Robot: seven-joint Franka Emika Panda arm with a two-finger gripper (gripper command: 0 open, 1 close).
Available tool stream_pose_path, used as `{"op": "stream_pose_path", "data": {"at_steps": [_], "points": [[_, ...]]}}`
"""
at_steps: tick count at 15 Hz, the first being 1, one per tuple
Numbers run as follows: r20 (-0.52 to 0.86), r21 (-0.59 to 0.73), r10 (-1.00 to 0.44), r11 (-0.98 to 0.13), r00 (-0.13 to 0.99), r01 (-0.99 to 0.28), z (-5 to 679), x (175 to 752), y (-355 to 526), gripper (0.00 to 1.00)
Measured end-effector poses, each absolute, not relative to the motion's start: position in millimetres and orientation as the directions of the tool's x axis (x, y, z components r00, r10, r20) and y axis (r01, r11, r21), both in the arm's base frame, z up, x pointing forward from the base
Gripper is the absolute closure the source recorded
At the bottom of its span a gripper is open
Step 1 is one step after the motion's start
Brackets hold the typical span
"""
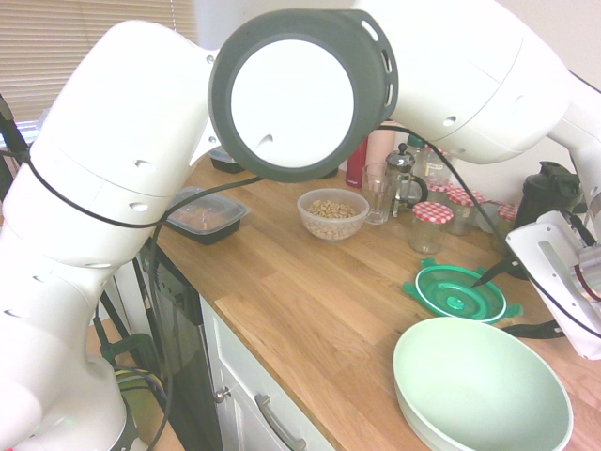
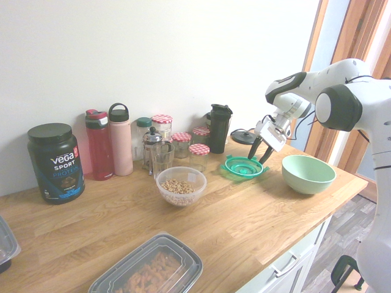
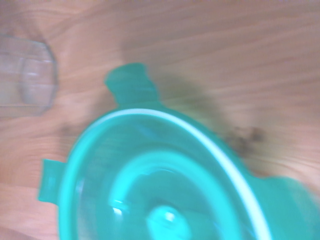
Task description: Cover the lid of food container
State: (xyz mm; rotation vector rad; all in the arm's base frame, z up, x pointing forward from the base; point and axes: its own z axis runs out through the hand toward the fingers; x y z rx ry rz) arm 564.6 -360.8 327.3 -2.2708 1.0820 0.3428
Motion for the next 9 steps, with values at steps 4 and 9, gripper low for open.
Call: {"op": "stream_pose_path", "data": {"at_steps": [4,9], "points": [[-0.503,-0.407,-0.574,-0.502,0.646,-0.763,321.0,565.2,-342.6,0.00],[-0.536,-0.404,-0.543,-0.507,0.646,-0.762,316.5,558.6,-321.9,1.00]]}}
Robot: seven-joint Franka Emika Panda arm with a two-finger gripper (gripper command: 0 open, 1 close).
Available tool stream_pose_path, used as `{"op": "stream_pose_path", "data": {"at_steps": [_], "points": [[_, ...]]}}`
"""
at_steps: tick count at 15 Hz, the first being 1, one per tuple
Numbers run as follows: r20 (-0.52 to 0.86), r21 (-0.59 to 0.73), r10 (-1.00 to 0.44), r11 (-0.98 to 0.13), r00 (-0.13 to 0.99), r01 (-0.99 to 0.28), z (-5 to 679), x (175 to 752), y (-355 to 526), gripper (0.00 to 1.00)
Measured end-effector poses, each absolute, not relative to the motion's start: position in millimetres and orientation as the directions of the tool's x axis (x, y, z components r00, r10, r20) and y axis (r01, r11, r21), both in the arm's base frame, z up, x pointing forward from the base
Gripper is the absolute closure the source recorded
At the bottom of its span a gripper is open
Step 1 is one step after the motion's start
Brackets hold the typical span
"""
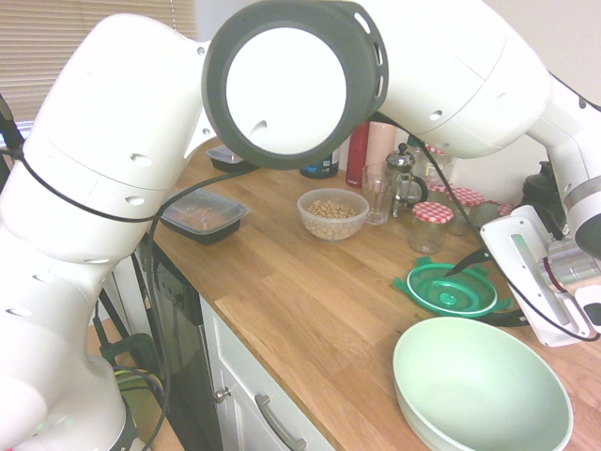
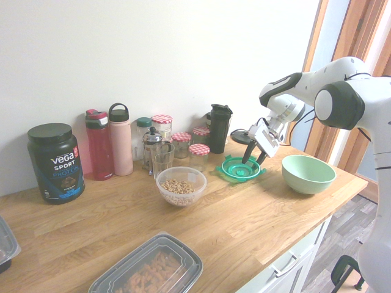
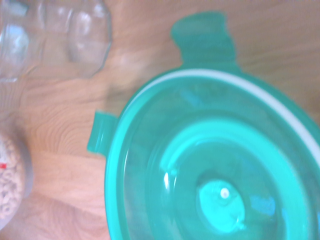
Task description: Cover the lid of food container
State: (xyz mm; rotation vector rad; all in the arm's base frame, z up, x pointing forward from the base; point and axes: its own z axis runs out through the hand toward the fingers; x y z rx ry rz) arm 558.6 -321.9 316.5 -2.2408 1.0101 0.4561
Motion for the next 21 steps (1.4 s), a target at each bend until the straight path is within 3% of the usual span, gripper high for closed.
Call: {"op": "stream_pose_path", "data": {"at_steps": [21], "points": [[-0.567,-0.395,-0.552,-0.468,0.611,-0.790,298.8,551.0,-318.3,1.00]]}}
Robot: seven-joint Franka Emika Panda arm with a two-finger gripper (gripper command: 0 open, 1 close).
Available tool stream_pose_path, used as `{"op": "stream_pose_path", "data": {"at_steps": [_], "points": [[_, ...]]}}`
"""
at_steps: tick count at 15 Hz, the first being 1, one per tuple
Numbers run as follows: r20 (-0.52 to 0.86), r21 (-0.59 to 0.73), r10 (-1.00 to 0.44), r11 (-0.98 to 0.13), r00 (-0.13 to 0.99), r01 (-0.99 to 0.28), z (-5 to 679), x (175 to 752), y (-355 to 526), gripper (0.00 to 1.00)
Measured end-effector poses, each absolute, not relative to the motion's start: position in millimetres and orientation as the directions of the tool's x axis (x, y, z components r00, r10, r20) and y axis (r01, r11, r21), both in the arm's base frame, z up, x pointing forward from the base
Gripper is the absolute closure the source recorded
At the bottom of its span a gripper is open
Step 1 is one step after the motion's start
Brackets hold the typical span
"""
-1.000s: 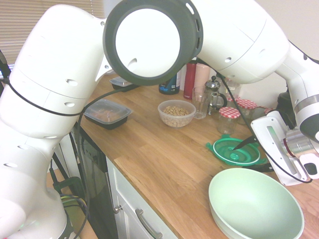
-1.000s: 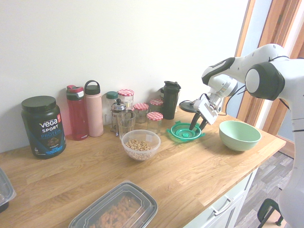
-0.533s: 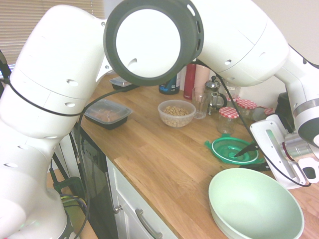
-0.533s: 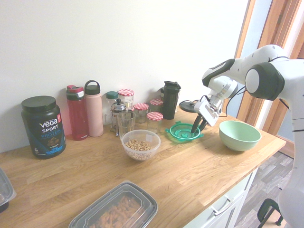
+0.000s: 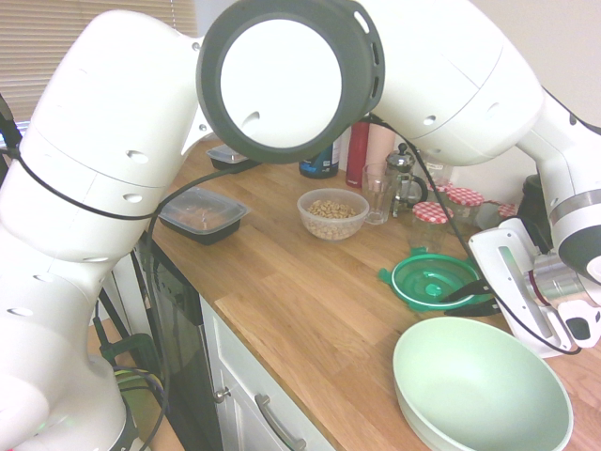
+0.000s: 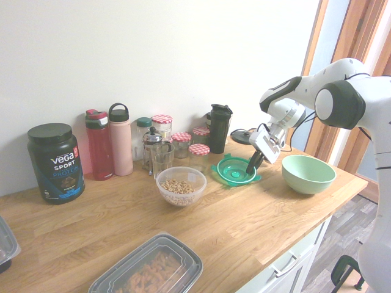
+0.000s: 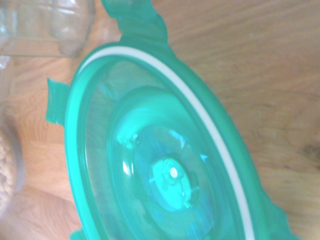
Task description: Cover the lid of food container
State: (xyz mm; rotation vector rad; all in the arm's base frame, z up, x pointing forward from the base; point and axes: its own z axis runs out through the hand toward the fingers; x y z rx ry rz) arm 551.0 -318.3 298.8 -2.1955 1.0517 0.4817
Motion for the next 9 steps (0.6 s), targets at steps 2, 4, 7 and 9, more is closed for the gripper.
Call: {"op": "stream_pose_path", "data": {"at_steps": [2,4,7,9], "points": [[-0.568,-0.378,-0.576,-0.452,0.587,-0.808,309.6,559.6,-313.7,1.00],[-0.526,-0.339,-0.612,-0.486,0.591,-0.805,344.8,569.3,-304.0,1.00],[-0.387,-0.249,-0.681,-0.572,0.621,-0.782,448.2,570.4,-268.8,1.00],[-0.278,-0.180,-0.727,-0.603,0.628,-0.777,510.4,566.4,-234.9,1.00]]}}
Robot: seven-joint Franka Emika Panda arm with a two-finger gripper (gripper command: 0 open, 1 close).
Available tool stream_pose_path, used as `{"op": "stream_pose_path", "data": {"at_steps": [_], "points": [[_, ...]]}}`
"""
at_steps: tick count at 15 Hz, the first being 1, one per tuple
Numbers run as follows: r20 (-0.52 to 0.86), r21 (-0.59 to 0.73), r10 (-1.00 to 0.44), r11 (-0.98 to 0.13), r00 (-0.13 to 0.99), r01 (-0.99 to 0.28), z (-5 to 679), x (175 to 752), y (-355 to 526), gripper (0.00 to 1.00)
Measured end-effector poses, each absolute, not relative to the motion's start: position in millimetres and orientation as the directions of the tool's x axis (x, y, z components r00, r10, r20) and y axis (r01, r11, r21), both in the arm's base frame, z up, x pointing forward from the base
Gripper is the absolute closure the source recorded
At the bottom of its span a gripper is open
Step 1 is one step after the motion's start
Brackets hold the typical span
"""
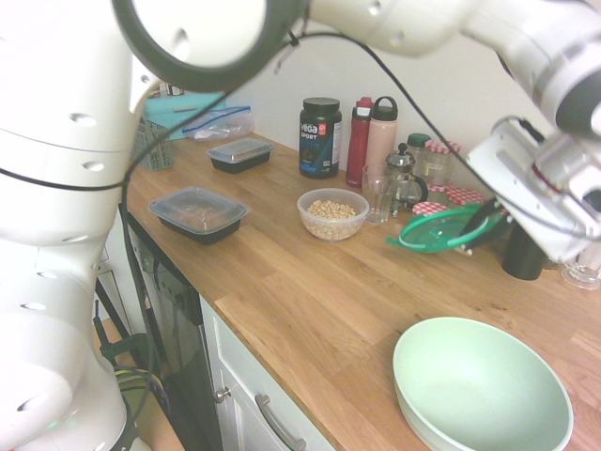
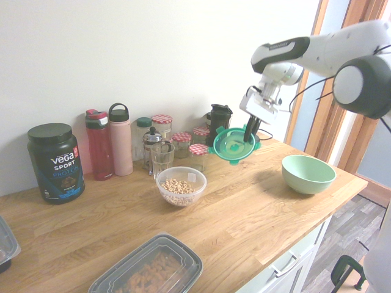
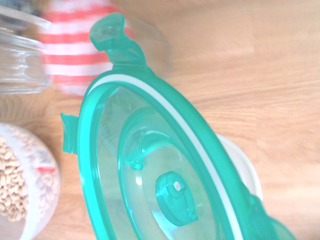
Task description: Cover the lid of food container
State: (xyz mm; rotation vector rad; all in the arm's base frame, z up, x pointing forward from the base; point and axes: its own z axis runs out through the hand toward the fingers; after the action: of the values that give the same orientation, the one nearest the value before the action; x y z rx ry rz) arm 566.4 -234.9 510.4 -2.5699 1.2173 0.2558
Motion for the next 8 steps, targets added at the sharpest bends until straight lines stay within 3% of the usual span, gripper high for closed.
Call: {"op": "stream_pose_path", "data": {"at_steps": [8], "points": [[0.182,0.177,-0.730,-0.635,0.659,-0.752,552.6,593.1,-97.7,1.00]]}}
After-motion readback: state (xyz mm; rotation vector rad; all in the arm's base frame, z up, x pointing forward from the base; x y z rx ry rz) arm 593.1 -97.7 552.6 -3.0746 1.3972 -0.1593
